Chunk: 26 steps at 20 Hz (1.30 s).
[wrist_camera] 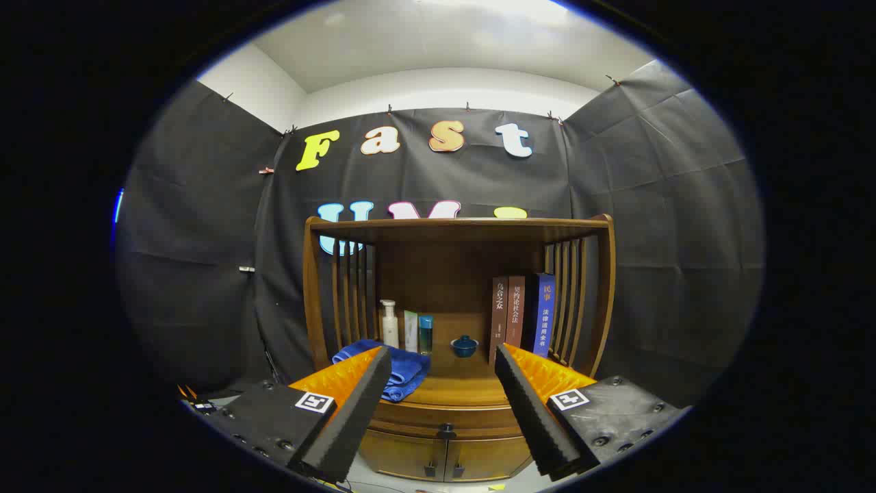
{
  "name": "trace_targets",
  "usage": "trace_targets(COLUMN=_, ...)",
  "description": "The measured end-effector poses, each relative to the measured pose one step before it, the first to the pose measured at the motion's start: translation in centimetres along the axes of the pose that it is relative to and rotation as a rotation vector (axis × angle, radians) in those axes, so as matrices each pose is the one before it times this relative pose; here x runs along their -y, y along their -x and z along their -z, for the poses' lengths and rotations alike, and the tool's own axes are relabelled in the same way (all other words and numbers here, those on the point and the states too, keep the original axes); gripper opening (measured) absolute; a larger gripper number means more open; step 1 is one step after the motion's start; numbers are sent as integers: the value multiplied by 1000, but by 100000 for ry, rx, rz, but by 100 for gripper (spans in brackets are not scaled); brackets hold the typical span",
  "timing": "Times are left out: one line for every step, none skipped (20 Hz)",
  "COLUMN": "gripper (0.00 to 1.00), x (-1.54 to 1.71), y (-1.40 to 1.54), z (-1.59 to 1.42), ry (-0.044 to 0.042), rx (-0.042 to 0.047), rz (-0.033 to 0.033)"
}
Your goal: Pull open the drawer, take out the items inside it, and place them on the countertop above the cabinet.
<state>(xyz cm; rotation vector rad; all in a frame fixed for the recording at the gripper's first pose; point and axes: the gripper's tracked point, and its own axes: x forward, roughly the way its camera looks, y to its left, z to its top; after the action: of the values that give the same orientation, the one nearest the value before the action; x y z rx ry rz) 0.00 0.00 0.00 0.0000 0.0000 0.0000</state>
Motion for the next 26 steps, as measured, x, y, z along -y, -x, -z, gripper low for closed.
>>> trace_targets(gripper=98, x=87, y=-21, z=-113, ry=-618, rx=37, rz=291)
trace_targets(gripper=98, x=89, y=-130, z=-14, ry=-348, rx=90, rz=337)
trace_targets(gripper=98, x=78, y=-178, z=131, ry=-190, rx=-136, rz=422)
trace_targets(gripper=99, x=124, y=-79, z=127, ry=-93, rx=-218, rz=363)
trace_targets(gripper=99, x=223, y=-37, z=114, ry=48, rx=-496, rz=686)
trace_targets(gripper=99, x=131, y=-80, z=162, ry=32, rx=-526, rz=404)
trace_targets(gripper=99, x=62, y=-58, z=180, ry=-192, rx=-216, rz=212)
trace_targets(gripper=99, x=63, y=-180, z=211, ry=-163, rx=-385, rz=291)
trace_targets(gripper=99, x=82, y=-146, z=263, ry=-48, rx=-389, rz=269)
trace_targets(gripper=99, x=181, y=-93, z=269, ry=199, rx=-553, rz=658)
trace_targets(gripper=99, x=256, y=-114, z=125, ry=220, rx=-558, rz=684)
trace_targets(gripper=99, x=40, y=16, z=181, ry=110, rx=-345, rz=335)
trace_targets(gripper=99, x=22, y=6, z=-44, ry=-66, rx=-29, rz=132)
trace_targets(gripper=99, x=-50, y=-199, z=-71, ry=-135, rx=2, rz=63)
trace_targets(gripper=99, x=11, y=-28, z=-90, ry=-158, rx=159, rz=-9)
trace_targets(gripper=99, x=-195, y=-29, z=177, ry=-43, rx=-4, rz=-17)
trace_targets(gripper=99, x=-66, y=-137, z=200, ry=151, rx=-17, rz=-128)
trace_targets(gripper=99, x=1, y=-83, z=168, ry=348, rx=-203, rz=-93)
trace_targets(gripper=99, x=-6, y=-89, z=290, ry=272, rx=-472, rz=-63)
trace_targets(gripper=99, x=-100, y=-174, z=421, ry=-39, rx=-472, rz=-13)
trace_targets(gripper=99, x=-106, y=-238, z=513, ry=-324, rx=-555, rz=-169)
trace_targets(gripper=99, x=-61, y=-215, z=600, ry=-229, rx=-973, rz=-5)
trace_targets(gripper=99, x=-12, y=-278, z=737, ry=-234, rx=-1076, rz=-25)
trace_targets(gripper=99, x=-85, y=-261, z=841, ry=-221, rx=-862, rz=-204)
trace_targets(gripper=99, x=10, y=-296, z=902, ry=31, rx=-713, rz=512)
trace_targets(gripper=99, x=66, y=-395, z=786, ry=16, rx=-781, rz=324)
